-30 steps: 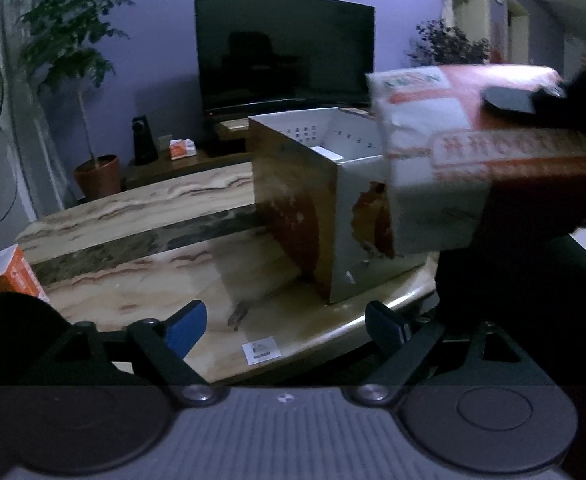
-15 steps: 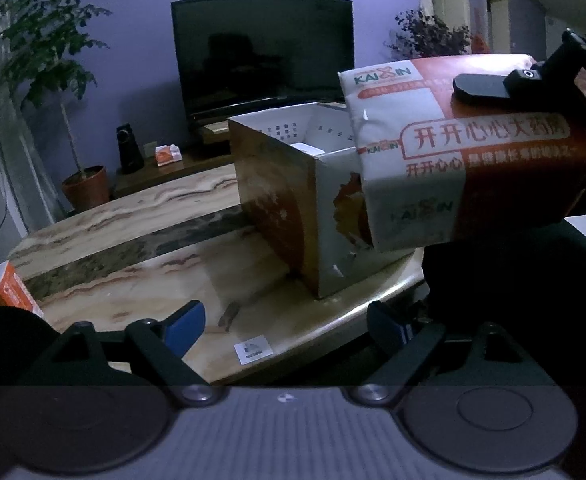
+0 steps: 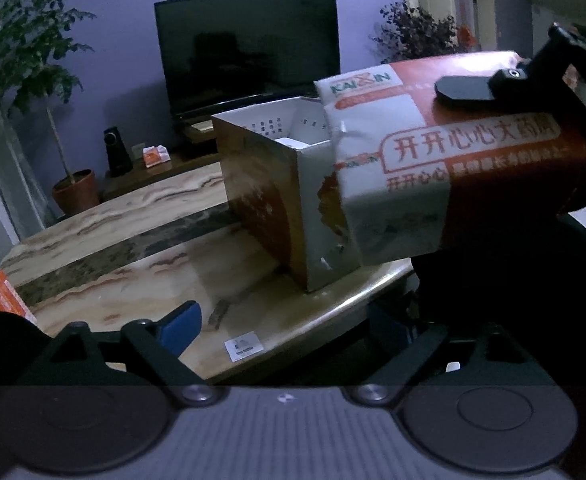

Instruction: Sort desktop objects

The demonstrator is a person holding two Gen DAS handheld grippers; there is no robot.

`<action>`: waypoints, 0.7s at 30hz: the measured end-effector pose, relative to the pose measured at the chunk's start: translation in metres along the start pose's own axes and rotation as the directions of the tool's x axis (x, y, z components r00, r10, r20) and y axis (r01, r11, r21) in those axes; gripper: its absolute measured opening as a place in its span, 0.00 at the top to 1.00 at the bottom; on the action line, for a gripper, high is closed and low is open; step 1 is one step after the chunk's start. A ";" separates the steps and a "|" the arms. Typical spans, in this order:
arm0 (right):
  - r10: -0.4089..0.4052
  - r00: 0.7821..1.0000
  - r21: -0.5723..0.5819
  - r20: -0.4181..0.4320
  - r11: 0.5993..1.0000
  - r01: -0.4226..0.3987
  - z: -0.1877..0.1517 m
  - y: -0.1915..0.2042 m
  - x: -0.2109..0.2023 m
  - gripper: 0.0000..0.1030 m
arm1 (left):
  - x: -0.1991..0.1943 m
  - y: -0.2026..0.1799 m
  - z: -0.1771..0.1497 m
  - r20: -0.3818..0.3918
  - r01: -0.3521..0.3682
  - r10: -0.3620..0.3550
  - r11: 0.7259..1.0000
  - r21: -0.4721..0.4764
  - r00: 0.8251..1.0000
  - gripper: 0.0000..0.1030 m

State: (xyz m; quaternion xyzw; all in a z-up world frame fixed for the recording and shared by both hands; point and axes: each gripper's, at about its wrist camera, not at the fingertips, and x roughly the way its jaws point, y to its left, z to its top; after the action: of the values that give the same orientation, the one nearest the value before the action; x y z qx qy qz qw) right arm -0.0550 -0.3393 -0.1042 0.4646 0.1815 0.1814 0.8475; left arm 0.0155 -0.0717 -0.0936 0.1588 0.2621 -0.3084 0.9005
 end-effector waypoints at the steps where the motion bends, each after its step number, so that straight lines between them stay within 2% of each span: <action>1: 0.000 1.000 -0.003 -0.003 1.000 0.000 0.000 0.000 0.001 0.28 | 0.000 0.000 0.000 0.000 -0.001 0.001 1.000 0.001 1.000 0.10; 21: 0.003 1.000 0.006 -0.014 1.000 -0.003 0.001 -0.003 0.002 0.28 | 0.003 -0.001 0.001 -0.004 -0.004 0.004 1.000 0.010 1.000 0.09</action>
State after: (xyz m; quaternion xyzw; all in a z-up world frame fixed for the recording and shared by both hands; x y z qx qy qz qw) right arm -0.0525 -0.3403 -0.1062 0.4661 0.1873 0.1852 0.8446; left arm 0.0167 -0.0740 -0.0947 0.1643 0.2620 -0.3077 0.8998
